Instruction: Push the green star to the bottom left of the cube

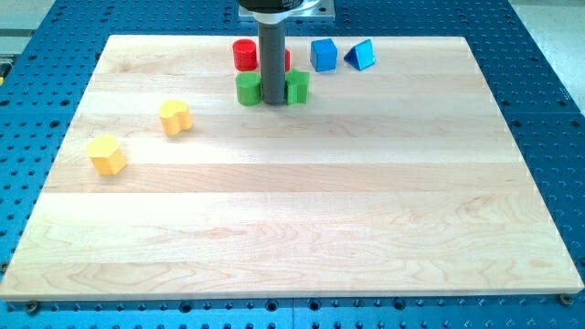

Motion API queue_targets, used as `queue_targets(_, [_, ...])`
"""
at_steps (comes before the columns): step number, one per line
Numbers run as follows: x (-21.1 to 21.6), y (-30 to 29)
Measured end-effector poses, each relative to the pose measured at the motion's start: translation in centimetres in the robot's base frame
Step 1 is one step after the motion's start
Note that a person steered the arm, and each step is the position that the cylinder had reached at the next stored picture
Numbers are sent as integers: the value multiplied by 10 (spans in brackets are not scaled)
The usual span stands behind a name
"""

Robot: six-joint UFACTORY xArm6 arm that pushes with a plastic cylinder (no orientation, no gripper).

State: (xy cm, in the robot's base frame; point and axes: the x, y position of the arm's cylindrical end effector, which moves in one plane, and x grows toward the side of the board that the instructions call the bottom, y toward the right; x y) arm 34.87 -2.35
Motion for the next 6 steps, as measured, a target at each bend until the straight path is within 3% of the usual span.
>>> queue_targets(1, [23,1])
queue_targets(3, [-26,36])
queue_targets(6, [-21,29])
